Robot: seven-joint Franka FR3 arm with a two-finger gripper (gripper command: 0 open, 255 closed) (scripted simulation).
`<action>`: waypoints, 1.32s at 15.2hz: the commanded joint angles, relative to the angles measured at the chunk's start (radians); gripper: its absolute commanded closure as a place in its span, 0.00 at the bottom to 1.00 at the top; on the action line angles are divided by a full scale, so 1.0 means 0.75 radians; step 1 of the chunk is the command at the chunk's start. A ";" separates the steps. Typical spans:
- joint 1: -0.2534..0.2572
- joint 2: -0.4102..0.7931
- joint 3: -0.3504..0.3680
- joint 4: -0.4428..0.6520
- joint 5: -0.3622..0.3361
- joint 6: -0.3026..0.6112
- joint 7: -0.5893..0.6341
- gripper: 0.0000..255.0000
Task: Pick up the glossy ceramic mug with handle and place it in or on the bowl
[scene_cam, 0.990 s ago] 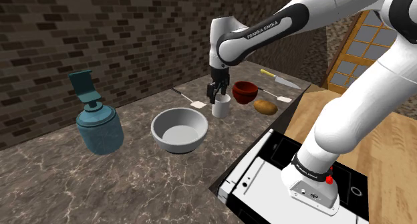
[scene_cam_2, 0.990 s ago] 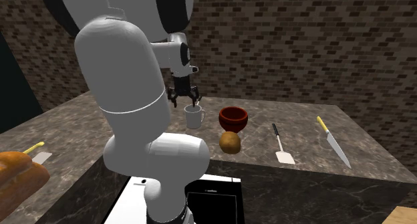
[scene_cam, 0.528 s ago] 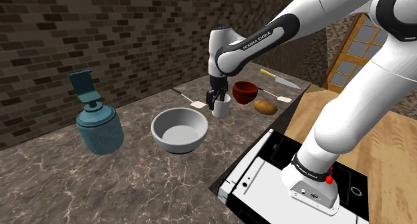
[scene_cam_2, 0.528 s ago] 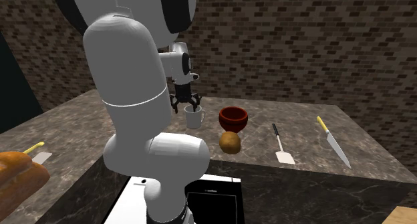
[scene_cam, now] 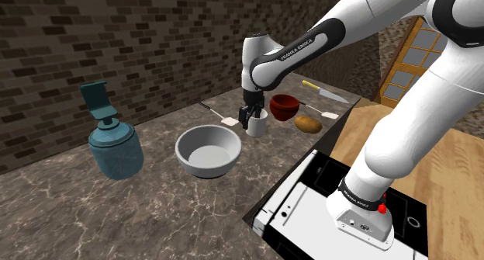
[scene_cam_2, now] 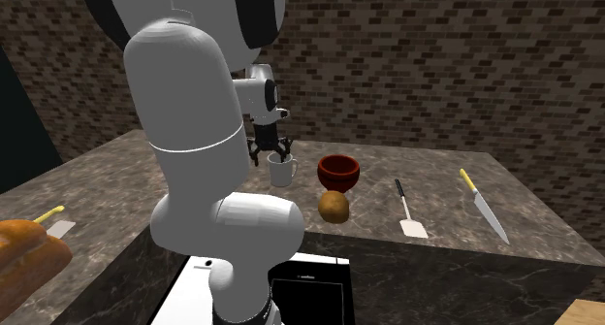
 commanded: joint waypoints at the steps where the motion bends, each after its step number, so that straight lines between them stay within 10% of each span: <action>1: 0.000 0.000 0.000 0.000 0.000 0.000 0.000 1.00; 20: 0.004 -0.105 -0.006 0.090 0.019 -0.193 -0.021 1.00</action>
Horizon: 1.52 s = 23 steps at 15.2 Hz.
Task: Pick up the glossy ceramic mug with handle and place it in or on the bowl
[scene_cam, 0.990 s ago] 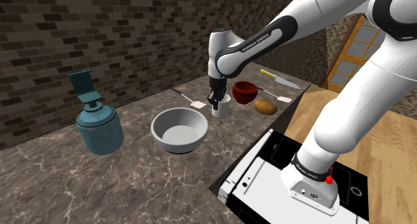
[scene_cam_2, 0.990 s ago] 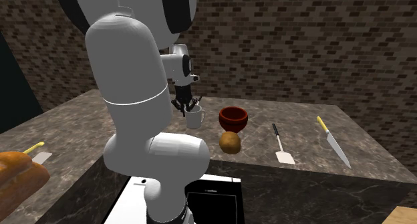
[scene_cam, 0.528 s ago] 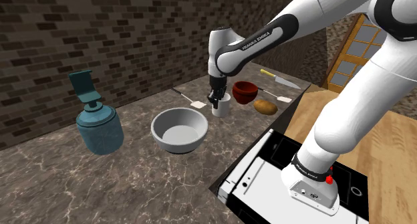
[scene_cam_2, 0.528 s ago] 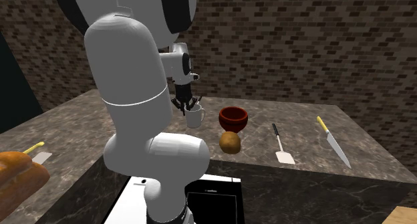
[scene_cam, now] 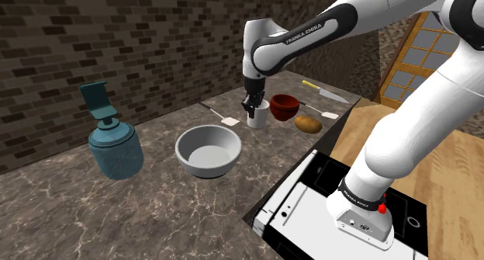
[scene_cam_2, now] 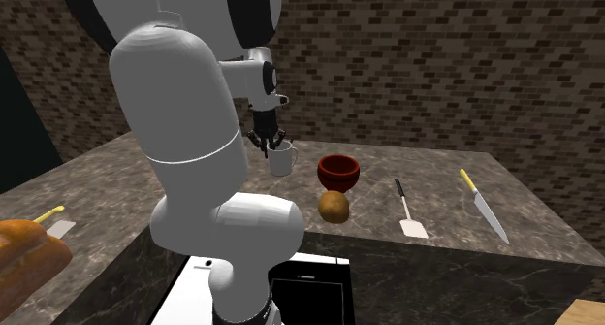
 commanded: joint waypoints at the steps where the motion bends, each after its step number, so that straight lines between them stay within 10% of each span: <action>1: 0.000 -0.019 -0.002 0.022 0.003 -0.041 -0.004 1.00; 23: 0.001 -0.127 -0.013 0.313 0.015 -0.438 -0.029 1.00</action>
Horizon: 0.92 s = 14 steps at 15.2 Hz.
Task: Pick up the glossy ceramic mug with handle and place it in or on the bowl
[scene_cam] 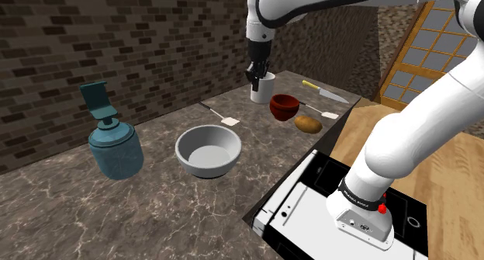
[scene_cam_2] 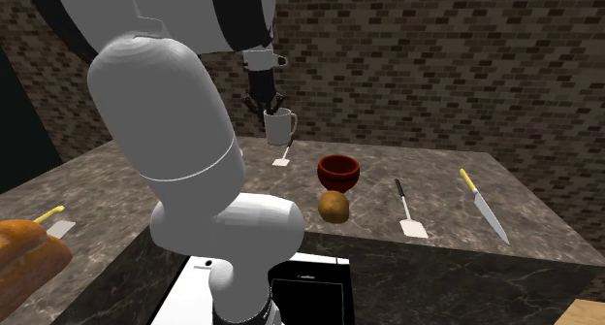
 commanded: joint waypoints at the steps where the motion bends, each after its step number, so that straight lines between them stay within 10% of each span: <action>1: -0.015 -0.006 -0.024 0.011 -0.009 -0.017 -0.035 1.00; 14: -0.187 -0.008 -0.311 0.063 -0.120 -0.046 -0.453 1.00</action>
